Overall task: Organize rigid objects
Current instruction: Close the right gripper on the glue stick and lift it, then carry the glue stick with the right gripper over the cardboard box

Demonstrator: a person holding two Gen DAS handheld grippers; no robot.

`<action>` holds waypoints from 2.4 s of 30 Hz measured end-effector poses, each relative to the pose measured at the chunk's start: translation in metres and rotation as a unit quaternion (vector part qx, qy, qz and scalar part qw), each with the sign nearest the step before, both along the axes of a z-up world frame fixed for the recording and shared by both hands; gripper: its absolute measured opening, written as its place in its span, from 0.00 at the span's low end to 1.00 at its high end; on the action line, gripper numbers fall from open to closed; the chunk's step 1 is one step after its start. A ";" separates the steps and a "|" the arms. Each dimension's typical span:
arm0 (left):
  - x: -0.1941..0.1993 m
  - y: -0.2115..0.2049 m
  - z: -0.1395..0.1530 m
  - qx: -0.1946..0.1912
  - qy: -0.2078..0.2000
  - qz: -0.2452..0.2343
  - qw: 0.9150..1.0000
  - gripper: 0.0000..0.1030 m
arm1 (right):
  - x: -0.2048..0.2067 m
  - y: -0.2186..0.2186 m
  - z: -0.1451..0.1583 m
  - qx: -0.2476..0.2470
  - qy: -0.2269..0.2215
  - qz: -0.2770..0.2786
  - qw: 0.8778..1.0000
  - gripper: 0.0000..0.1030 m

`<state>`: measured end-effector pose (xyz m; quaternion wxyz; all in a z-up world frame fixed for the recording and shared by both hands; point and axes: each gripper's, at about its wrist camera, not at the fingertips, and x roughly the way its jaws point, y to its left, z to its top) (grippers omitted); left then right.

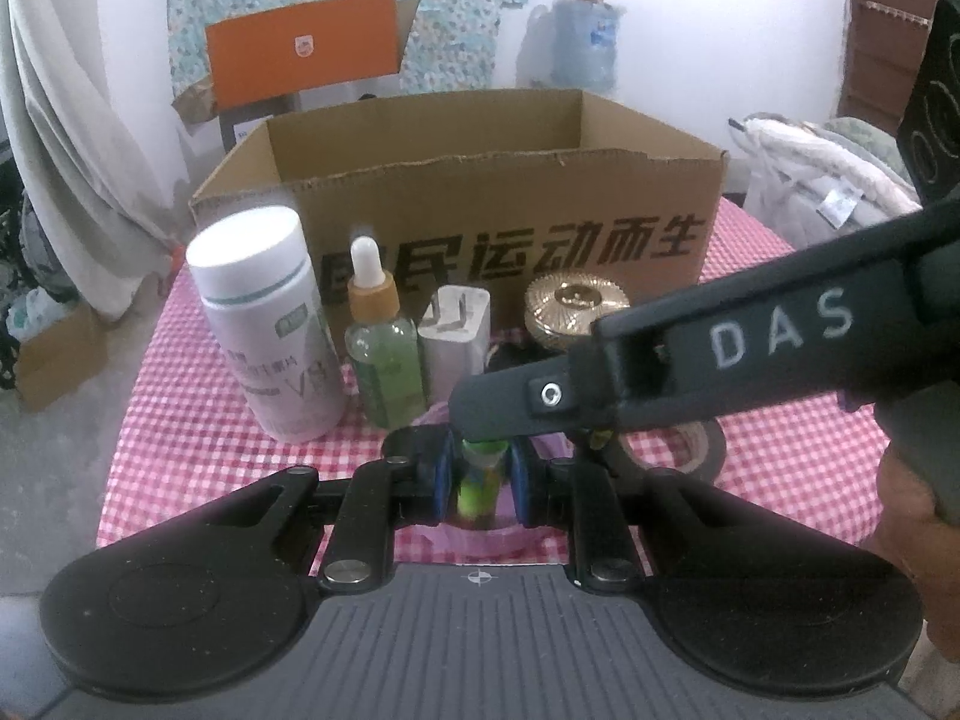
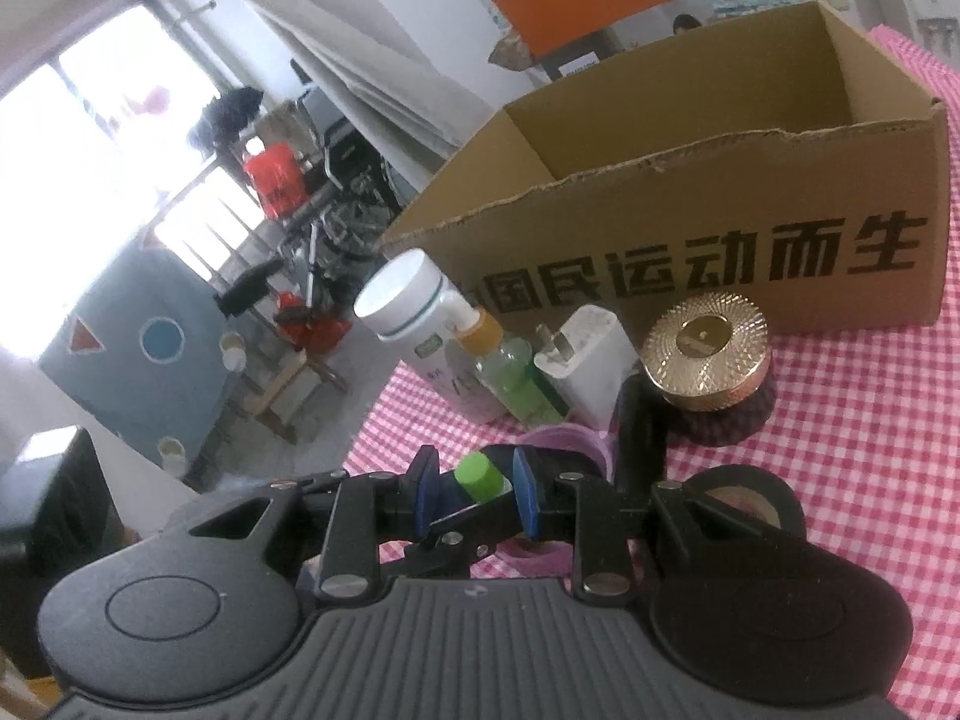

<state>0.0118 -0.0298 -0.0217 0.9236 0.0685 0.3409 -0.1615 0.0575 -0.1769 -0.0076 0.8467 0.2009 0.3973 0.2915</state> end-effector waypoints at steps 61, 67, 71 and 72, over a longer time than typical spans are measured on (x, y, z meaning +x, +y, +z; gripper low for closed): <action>0.228 0.017 0.069 0.037 0.127 0.133 0.982 0.33 | 0.317 0.041 -0.002 -0.010 0.200 0.096 0.975 0.16; 0.222 0.022 0.080 0.018 0.109 0.140 0.984 0.43 | 0.323 0.050 -0.005 -0.024 0.191 0.087 0.977 0.17; 0.208 0.025 0.094 -0.004 0.090 0.138 0.986 0.46 | 0.313 0.033 0.018 -0.010 0.170 0.076 0.983 0.18; 0.202 0.026 0.099 -0.010 0.084 0.138 0.987 0.47 | 0.308 0.027 0.026 -0.006 0.161 0.074 0.984 0.18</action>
